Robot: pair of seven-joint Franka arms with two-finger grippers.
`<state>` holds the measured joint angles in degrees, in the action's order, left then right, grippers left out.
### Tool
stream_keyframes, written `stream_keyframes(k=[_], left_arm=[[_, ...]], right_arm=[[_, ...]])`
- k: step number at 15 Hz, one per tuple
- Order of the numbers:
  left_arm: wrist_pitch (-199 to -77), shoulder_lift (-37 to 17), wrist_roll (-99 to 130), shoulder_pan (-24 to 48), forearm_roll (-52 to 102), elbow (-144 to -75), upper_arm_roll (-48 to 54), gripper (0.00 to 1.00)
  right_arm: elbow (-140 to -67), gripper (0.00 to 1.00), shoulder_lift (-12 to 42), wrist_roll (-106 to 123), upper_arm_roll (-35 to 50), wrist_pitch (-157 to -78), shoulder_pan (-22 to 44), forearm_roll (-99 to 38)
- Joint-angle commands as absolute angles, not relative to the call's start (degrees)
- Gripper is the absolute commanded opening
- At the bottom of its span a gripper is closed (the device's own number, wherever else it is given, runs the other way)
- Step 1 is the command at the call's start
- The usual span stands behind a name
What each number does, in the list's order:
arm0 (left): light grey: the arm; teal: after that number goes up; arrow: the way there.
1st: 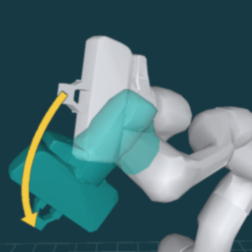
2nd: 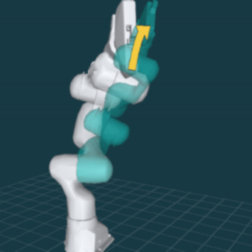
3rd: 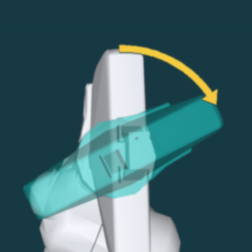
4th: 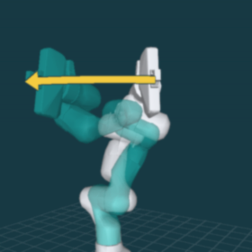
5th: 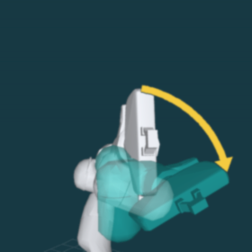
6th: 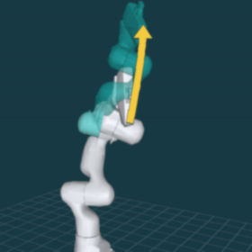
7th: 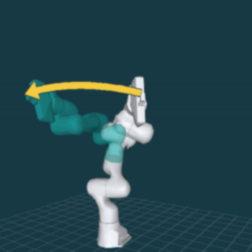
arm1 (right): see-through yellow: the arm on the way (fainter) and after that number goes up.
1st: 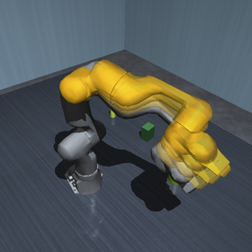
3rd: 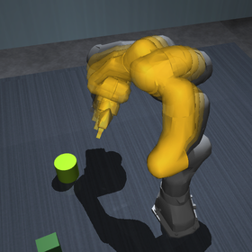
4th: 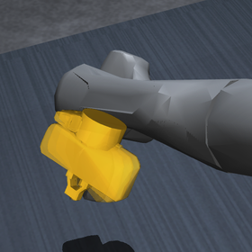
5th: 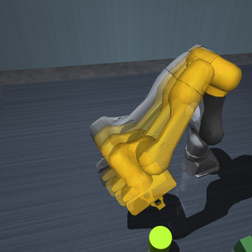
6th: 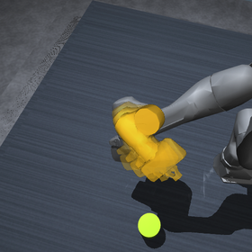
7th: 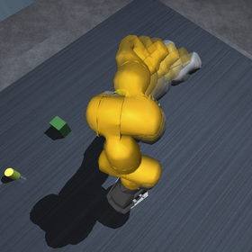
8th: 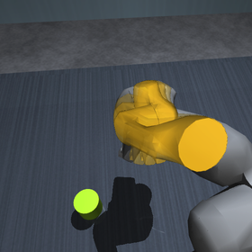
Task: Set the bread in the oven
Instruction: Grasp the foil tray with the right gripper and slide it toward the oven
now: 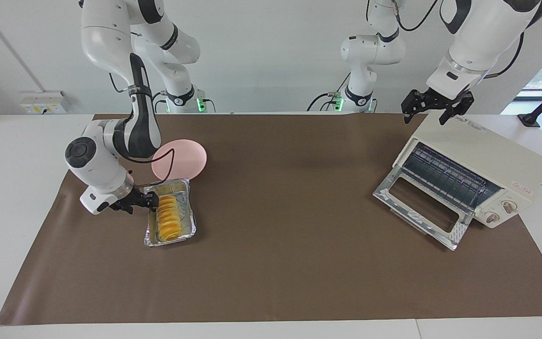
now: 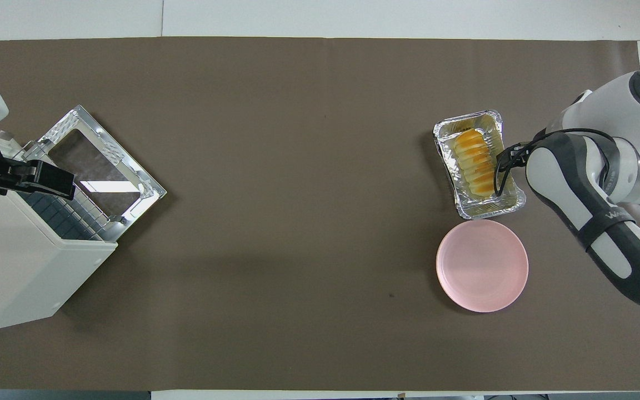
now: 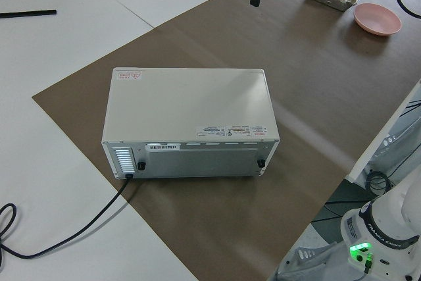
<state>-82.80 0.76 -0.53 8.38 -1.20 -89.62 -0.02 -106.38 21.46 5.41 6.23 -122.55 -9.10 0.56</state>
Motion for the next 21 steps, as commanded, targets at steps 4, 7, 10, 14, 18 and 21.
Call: stream_keyframes(k=[4, 7, 10, 14, 18, 21], left_arm=[[-83.14, 1.58, -1.32, 7.47, -0.26, -90.35, 0.44, 1.00], [-83.14, 1.67, -1.32, 7.38, -0.26, -90.35, 0.44, 1.00], [-83.14, 1.67, -1.32, 7.47, -0.26, -90.35, 0.44, 1.00], [-83.14, 1.67, -1.32, 7.47, -0.26, -90.35, 0.44, 1.00], [-83.14, 1.67, -1.32, 7.47, -0.26, -90.35, 0.44, 1.00], [-83.14, 1.67, -1.32, 7.47, -0.26, -90.35, 0.44, 1.00]], right_arm=[[-108.90, 0.23, 20.04, 6.24, 6.86, -123.84, -9.84, 0.53], [-108.72, 0.00, 20.04, 6.24, 6.86, -123.93, -9.76, 0.53], [-108.11, 0.00, 20.13, 6.06, 6.86, -123.93, -9.32, 0.53], [-105.65, 0.00, 20.21, 5.80, 7.21, -122.96, -7.83, -1.83], [-101.35, 0.00, 20.04, -0.06, 7.21, -120.86, -0.64, -2.46], [-99.67, 0.00, 19.86, -7.54, 7.21, -119.62, 5.87, -2.46]])
